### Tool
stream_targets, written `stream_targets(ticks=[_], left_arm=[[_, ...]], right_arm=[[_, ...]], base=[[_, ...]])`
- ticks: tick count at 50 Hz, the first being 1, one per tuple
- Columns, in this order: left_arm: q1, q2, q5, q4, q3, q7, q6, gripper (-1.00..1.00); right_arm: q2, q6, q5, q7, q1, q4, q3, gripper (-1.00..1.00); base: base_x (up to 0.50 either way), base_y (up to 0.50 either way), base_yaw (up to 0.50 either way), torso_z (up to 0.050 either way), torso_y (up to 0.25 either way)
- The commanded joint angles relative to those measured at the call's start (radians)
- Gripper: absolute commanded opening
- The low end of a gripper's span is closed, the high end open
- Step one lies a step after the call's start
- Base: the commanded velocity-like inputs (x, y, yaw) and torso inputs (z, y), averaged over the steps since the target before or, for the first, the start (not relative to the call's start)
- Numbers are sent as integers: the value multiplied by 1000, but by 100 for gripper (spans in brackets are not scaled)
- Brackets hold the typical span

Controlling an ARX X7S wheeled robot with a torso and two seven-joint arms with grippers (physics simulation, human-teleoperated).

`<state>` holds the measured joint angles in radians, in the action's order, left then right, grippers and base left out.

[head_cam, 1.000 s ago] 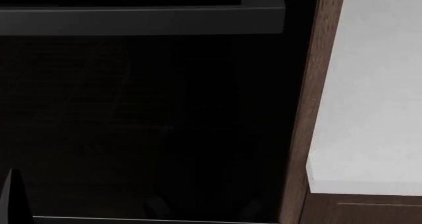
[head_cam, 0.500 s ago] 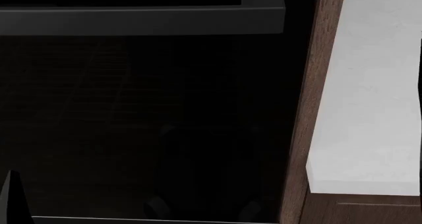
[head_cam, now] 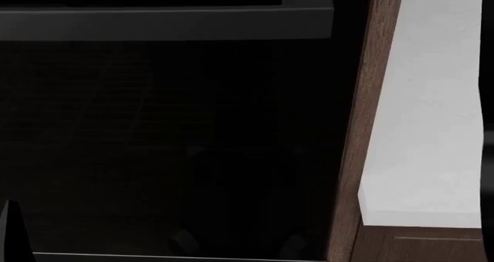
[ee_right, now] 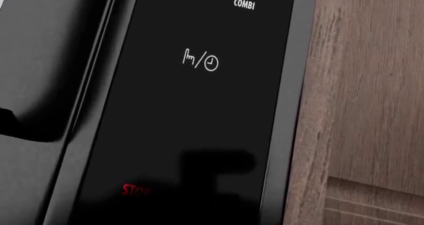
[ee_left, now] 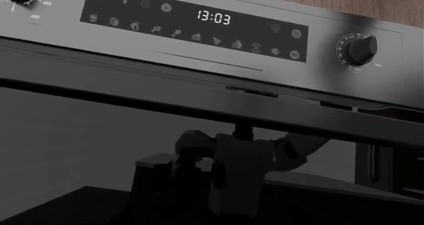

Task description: Press the start button on the microwave

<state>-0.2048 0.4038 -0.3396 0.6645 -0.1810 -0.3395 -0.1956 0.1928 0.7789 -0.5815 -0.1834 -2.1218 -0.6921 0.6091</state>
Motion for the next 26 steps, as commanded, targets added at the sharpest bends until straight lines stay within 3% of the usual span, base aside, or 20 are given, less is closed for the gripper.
stream_targets(ticks=[1,26], left_arm=[[2,-13,31,0,17,22,0,100],[2,-10,23,-14,17,17,-10,100]], right_arm=[[-34,-31,51,54,13,-53,-29,-100],[-51,-39,30,53,52,-140,-47,-100]], base=[[17,3,10,11,0],[21,3,12,6,0]])
